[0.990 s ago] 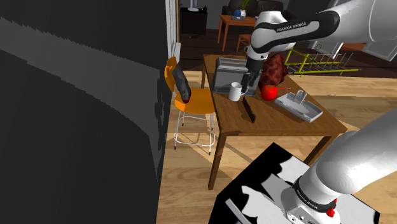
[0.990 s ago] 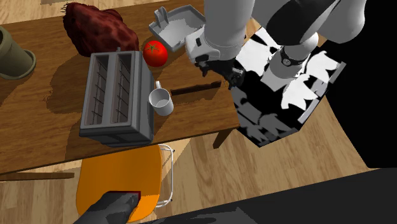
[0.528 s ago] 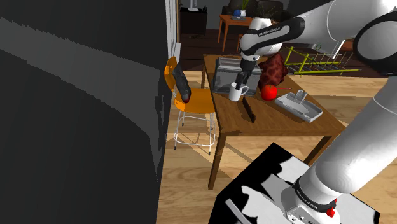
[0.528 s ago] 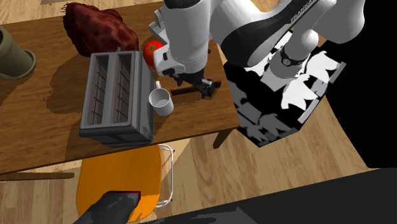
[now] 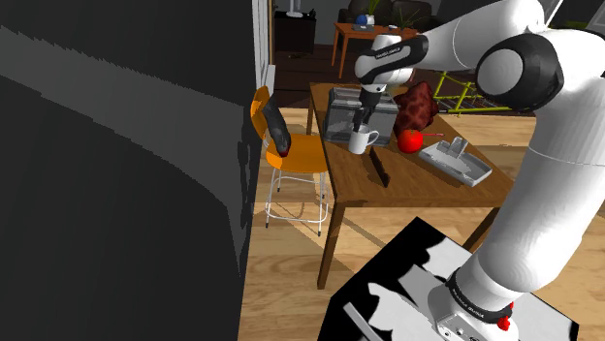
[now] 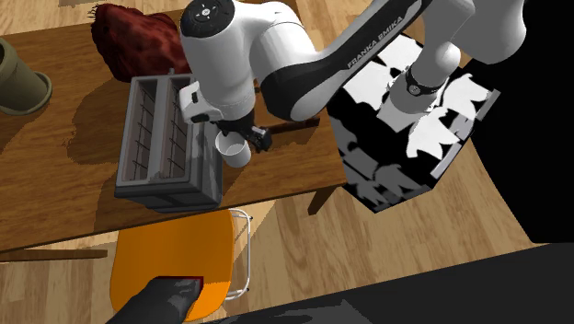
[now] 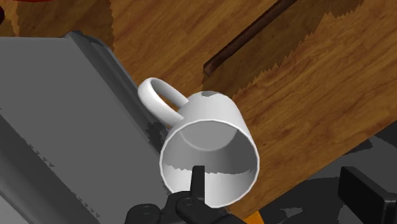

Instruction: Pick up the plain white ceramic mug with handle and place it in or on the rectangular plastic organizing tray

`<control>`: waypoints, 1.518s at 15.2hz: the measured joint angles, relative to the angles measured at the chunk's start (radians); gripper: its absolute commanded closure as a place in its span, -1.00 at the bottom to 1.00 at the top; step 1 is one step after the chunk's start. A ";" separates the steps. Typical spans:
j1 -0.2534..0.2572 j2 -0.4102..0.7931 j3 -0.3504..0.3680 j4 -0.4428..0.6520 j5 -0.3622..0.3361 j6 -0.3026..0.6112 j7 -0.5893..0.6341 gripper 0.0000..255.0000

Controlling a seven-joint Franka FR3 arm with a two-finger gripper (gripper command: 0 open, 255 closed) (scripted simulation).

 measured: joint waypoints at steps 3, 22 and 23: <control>-0.004 0.025 0.002 -0.004 0.009 0.030 -0.009 -1.00; -0.006 0.055 0.006 -0.025 0.021 0.080 -0.017 1.00; -0.006 0.055 0.006 -0.025 0.021 0.080 -0.017 1.00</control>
